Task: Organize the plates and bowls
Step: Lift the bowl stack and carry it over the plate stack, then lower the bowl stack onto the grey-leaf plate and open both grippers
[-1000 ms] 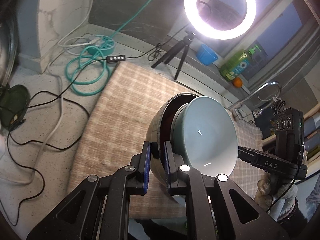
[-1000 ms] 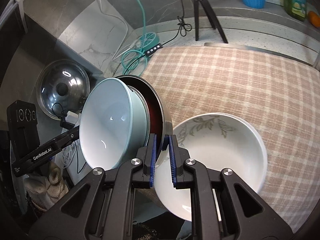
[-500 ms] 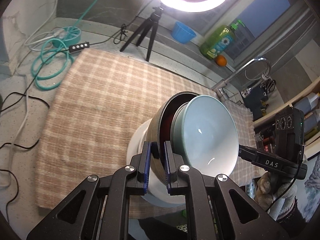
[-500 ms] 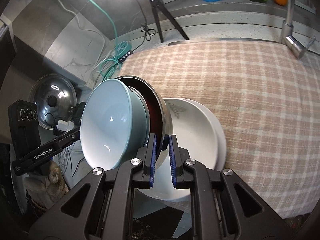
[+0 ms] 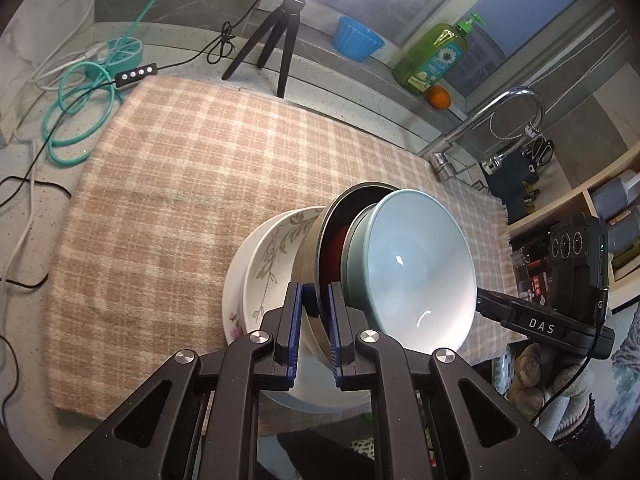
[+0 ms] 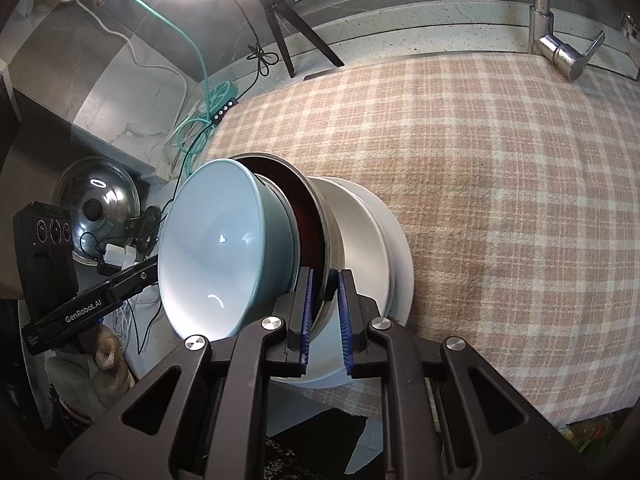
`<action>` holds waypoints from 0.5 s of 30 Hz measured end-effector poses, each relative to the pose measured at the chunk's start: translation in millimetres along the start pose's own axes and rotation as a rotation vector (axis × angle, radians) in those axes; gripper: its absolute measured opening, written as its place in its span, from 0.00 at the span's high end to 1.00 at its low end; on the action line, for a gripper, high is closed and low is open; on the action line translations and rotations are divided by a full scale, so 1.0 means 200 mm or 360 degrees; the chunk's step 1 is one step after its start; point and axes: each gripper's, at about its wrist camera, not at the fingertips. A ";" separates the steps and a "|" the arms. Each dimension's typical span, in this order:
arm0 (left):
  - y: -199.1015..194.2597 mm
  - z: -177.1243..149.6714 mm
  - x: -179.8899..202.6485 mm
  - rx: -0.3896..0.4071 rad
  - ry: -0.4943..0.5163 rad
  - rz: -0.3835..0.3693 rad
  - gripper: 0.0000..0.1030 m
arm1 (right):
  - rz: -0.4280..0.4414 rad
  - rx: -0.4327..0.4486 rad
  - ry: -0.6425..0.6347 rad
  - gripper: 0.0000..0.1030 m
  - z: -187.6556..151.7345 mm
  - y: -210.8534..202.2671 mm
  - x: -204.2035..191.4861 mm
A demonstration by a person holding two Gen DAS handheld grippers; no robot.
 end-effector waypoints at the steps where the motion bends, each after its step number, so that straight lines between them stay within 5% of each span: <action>1: 0.01 0.00 0.00 -0.0006 -0.0001 0.0003 0.90 | -0.0002 -0.0001 0.0000 0.88 0.00 0.00 0.00; 15: 0.03 -0.02 -0.01 -0.0034 -0.0012 0.0023 0.90 | 0.0008 -0.0024 0.0028 0.88 -0.02 0.03 0.01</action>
Point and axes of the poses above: each gripper's, at about its wrist camera, not at the fingertips, and y roughly the way its jaws point, x to its right, z to its top, and after that the axes turned 3 degrees about -x, right-handed
